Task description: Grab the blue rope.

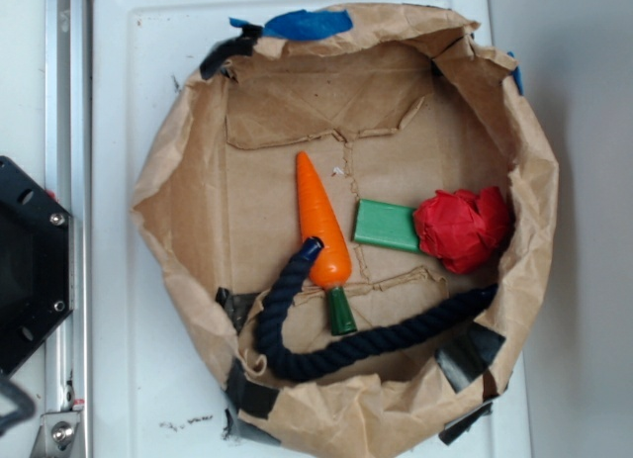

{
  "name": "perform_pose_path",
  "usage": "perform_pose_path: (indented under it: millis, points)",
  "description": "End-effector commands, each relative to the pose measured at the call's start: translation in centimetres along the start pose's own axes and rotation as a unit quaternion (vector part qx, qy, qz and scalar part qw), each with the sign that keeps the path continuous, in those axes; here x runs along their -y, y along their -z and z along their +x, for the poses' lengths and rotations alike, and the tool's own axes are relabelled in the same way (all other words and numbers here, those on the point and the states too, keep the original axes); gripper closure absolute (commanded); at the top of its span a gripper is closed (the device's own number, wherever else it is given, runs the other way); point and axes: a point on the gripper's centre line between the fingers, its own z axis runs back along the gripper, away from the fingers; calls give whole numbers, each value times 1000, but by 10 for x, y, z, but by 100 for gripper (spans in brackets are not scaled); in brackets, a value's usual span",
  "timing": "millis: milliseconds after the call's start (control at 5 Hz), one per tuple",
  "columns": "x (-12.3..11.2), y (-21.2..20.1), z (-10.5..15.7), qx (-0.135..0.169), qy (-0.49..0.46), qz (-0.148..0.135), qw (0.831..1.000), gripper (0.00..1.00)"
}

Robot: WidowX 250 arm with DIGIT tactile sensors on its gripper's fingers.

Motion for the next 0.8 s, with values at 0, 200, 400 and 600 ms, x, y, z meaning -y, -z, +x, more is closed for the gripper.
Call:
perform_pose_path:
  millis: [0, 200, 400, 600]
  points:
    - [0, 0, 0, 0, 0, 0, 1000, 0]
    - [-2, -1, 39, 17, -13, -4, 1000, 0]
    - [-8, 4, 68, 34, -21, 2, 999, 0]
    - [-13, 14, 85, 33, -17, 0, 999, 0]
